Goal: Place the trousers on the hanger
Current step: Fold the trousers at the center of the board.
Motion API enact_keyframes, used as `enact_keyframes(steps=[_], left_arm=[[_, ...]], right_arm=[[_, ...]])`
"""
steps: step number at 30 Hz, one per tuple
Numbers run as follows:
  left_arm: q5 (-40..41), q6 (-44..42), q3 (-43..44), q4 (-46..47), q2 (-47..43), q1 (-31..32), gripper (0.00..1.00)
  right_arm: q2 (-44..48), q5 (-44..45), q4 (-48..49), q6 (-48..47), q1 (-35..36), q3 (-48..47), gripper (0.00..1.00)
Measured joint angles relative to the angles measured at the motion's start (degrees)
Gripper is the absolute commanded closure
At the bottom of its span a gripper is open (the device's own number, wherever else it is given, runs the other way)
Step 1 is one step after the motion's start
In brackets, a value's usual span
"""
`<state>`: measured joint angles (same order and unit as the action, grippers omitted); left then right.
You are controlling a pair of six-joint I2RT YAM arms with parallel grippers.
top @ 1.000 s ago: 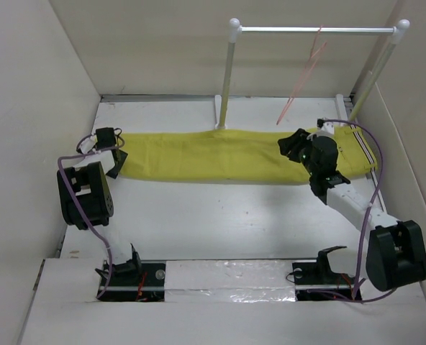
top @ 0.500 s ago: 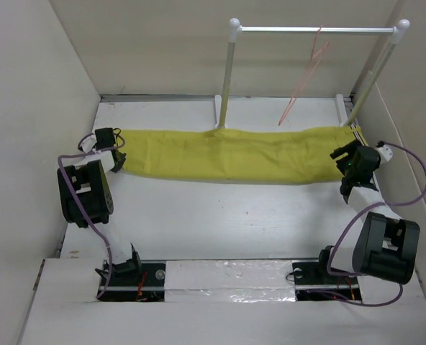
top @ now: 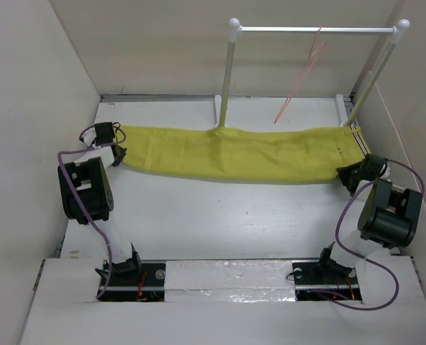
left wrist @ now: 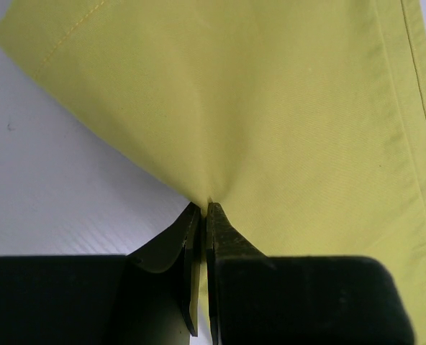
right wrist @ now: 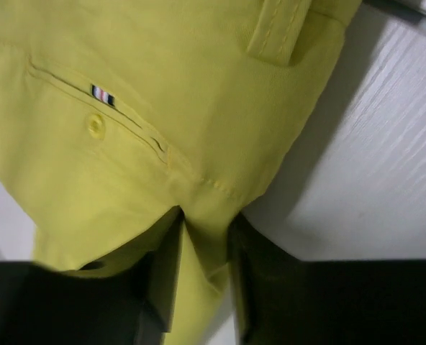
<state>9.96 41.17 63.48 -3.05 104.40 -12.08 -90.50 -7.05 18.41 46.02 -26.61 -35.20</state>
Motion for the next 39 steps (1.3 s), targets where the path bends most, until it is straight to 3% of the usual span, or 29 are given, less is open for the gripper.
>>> enact_keyframes(steps=[2, 3, 8, 11, 16, 22, 24, 25, 26, 27, 29, 31, 35, 38, 39], left_arm=[[0.2, -0.7, 0.7, 0.0, 0.5, 0.0, 1.0], [0.4, -0.9, 0.8, 0.0, 0.6, 0.0, 1.0], [4.6, -2.1, 0.8, -1.2, 0.5, 0.4, 1.0], [8.7, -2.8, 0.5, -2.6, -0.7, 0.6, 1.0], [14.7, -4.1, -1.7, -5.4, -6.4, 0.9, 1.0], [17.3, -5.1, -8.2, -7.7, -17.1, 1.7, 1.0], [17.6, -5.4, -11.1, -7.9, -22.3, 1.8, 1.0], [17.9, -5.6, -12.1, -8.0, -24.5, 1.8, 0.89], [18.4, -5.8, -12.7, -8.0, -26.2, 1.8, 0.74], [19.3, -5.9, -13.1, -7.8, -27.5, 1.8, 0.5], [20.4, -5.7, -13.2, -7.5, -28.5, 1.6, 0.36], [21.3, -5.2, -12.8, -7.7, -28.3, 1.7, 0.31], [21.0, -5.1, -11.9, -8.8, -28.2, 2.9, 0.33], [18.8, -4.9, -11.7, -8.4, -29.7, 4.9, 0.45], [18.1, -4.6, -11.7, -8.0, -30.4, 6.3, 0.6]], right_arm=[[-0.4, -0.5, -0.3, 0.6, 0.0, -0.4, 0.98], [-0.2, -0.4, -0.5, 0.6, 0.0, -0.4, 1.0], [5.0, 1.6, -3.4, -0.2, 0.1, 0.7, 1.0], [13.3, 2.2, -5.7, -1.1, 0.6, 3.4, 1.0], [24.7, 1.9, -11.5, -3.8, -0.2, 7.7, 1.0], [40.2, -0.5, -23.6, -8.4, -6.5, 11.8, 1.0], [45.9, -1.0, -27.3, -9.5, -7.7, 12.3, 0.83], [48.7, -1.3, -28.9, -10.1, -8.2, 12.3, 0.65], [50.9, -1.5, -30.0, -10.6, -8.8, 12.3, 0.32], [52.4, -1.3, -30.3, -11.3, -9.2, 12.2, 0.21], [53.5, -0.9, -30.5, -12.7, -10.0, 11.7, 0.03], [51.9, -0.7, -30.4, -13.7, -10.6, 10.6, 0.01], [47.3, -1.4, -30.5, -14.3, -13.6, 9.6, 0.0], [45.6, -2.1, -30.5, -14.3, -17.8, 9.9, 0.02], [45.6, -2.2, -30.6, -14.3, -19.1, 9.9, 0.03]])
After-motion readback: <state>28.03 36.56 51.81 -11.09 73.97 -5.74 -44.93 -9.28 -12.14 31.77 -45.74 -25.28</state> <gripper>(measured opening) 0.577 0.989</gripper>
